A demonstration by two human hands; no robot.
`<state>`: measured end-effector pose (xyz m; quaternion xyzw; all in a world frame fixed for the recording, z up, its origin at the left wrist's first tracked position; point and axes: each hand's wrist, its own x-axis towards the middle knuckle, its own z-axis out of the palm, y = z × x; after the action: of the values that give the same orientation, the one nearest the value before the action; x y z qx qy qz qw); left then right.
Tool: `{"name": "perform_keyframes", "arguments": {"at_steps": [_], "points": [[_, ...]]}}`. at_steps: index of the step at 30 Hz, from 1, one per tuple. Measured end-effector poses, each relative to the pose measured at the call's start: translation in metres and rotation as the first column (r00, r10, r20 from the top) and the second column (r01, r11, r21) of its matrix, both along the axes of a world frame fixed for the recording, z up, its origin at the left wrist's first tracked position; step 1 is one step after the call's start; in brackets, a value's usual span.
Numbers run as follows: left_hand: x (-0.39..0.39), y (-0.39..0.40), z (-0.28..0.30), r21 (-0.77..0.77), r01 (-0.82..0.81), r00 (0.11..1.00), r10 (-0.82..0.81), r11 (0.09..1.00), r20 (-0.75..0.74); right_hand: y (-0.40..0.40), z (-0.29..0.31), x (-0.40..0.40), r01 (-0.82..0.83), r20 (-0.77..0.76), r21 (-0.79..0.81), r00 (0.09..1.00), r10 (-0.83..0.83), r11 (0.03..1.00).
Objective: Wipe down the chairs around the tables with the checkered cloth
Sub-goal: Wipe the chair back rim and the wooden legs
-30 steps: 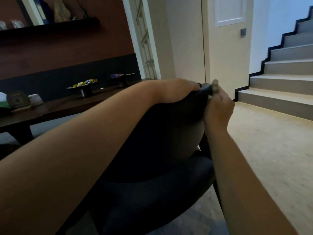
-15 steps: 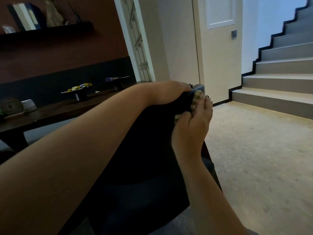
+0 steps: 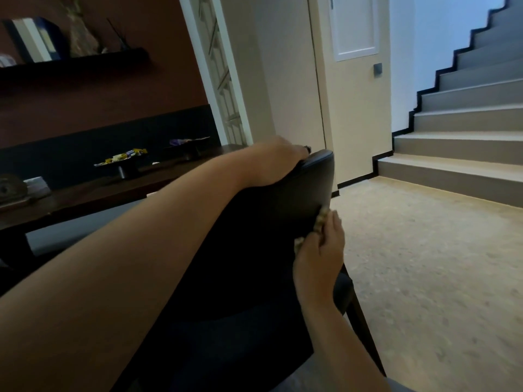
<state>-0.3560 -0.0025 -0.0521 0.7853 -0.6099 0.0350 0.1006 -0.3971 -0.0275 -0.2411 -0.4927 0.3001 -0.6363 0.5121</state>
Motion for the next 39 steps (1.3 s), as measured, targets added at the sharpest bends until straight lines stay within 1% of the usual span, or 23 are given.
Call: {"name": "perform_keyframes", "arguments": {"at_steps": [2,4,5,7,8,10,12,14,15,17,19,21,23,25,26,28,30,31,32,34,35,37,39], "points": [[-0.003,0.011,0.000,-0.121,-0.013,0.998,0.006,0.993,-0.056,-0.005,0.019,-0.001,0.048,0.046,-0.141,0.998,-0.042,0.989],[-0.005,0.031,-0.004,-0.201,-0.009,0.997,-0.008,0.980,-0.080,-0.005,0.045,-0.006,0.143,0.092,-0.333,0.989,-0.119,0.932],[-0.005,0.042,-0.006,-0.229,0.001,0.999,-0.011,0.974,-0.039,-0.004,0.052,-0.004,0.197,0.117,-0.417,0.980,-0.162,0.888],[0.000,0.067,-0.011,-0.267,0.010,0.993,0.021,0.964,0.114,0.002,0.047,0.001,0.274,0.146,-0.546,0.962,-0.232,0.792],[0.002,0.078,-0.014,-0.290,0.023,0.980,0.036,0.957,0.194,0.005,0.040,0.004,0.274,0.136,-0.610,0.961,-0.242,0.744],[0.006,0.099,-0.025,-0.378,0.049,0.938,0.087,0.925,0.337,0.006,0.018,0.005,0.205,0.075,-0.751,0.971,-0.228,0.628],[0.012,0.115,-0.045,-0.538,0.082,0.878,0.195,0.839,0.438,-0.006,0.005,-0.005,0.093,-0.024,-0.871,0.973,-0.232,0.482],[0.022,0.128,-0.072,-0.712,0.138,0.821,0.322,0.689,0.471,-0.028,0.011,-0.019,0.017,-0.066,-0.951,0.965,-0.255,0.310],[0.028,0.132,-0.088,-0.777,0.151,0.802,0.383,0.612,0.458,-0.039,0.019,-0.024,-0.009,-0.068,-0.977,0.960,-0.270,0.215],[0.041,0.133,-0.118,-0.879,0.107,0.796,0.490,0.465,0.356,-0.052,0.036,-0.026,-0.038,-0.050,-0.998,0.949,-0.313,0.045],[0.043,0.127,-0.143,-0.948,0.006,0.819,0.543,0.319,0.187,-0.052,0.044,-0.024,-0.040,-0.015,-0.997,0.935,-0.354,-0.064],[0.037,0.118,-0.164,-0.972,-0.129,0.866,0.500,0.195,-0.014,-0.054,0.045,-0.022,-0.037,0.026,-0.987,0.926,-0.377,-0.158],[0.029,0.110,-0.183,-0.943,-0.323,0.884,0.382,0.085,-0.269,-0.060,0.045,-0.023,-0.049,0.044,-0.970,0.928,-0.370,-0.239],[0.024,0.105,-0.196,-0.845,-0.535,0.821,0.226,-0.018,-0.525,-0.067,0.046,-0.021,-0.043,0.062,-0.959,0.933,-0.353,-0.280],[0.022,0.103,-0.200,-0.771,-0.633,0.757,0.153,-0.072,-0.635,-0.069,0.044,-0.019,-0.038,0.071,-0.955,0.935,-0.348,-0.294],[0.023,0.100,-0.203,-0.579,-0.799,0.586,0.006,-0.164,-0.810,-0.073,0.036,-0.016,-0.038,0.091,-0.932,0.939,-0.333,-0.361],[0.025,0.099,-0.203,-0.413,-0.894,0.439,-0.146,-0.175,-0.887,-0.075,0.020,-0.013,-0.099,0.069,-0.864,0.948,-0.312,-0.493],[0.026,0.099,-0.204,-0.362,-0.917,0.391,-0.196,-0.170,-0.899,-0.076,0.010,-0.012,-0.156,0.037,-0.806,0.949,-0.312,-0.571],[0.025,0.099,-0.205,-0.330,-0.930,0.360,-0.235,-0.161,-0.903,-0.076,-0.001,-0.010,-0.221,-0.003,-0.731,0.947,-0.321,-0.645],[0.024,0.102,-0.209,-0.296,-0.950,0.311,-0.337,-0.096,-0.889,-0.074,-0.013,-0.010,-0.338,-0.072,-0.562,0.929,-0.363,-0.755],[0.025,0.104,-0.212,-0.288,-0.957,0.282,-0.398,-0.048,-0.873,-0.072,-0.013,-0.011,-0.385,-0.090,-0.495,0.914,-0.395,-0.779],[0.029,0.109,-0.219,-0.314,-0.949,0.246,-0.542,0.035,-0.803,-0.069,-0.005,-0.014,-0.412,-0.112,-0.438,0.907,-0.406,-0.799],[0.034,0.117,-0.226,-0.336,-0.933,0.180,-0.643,0.127,-0.744,-0.063,0.012,-0.019,-0.367,-0.158,-0.496,0.929,-0.334,-0.787]]}}
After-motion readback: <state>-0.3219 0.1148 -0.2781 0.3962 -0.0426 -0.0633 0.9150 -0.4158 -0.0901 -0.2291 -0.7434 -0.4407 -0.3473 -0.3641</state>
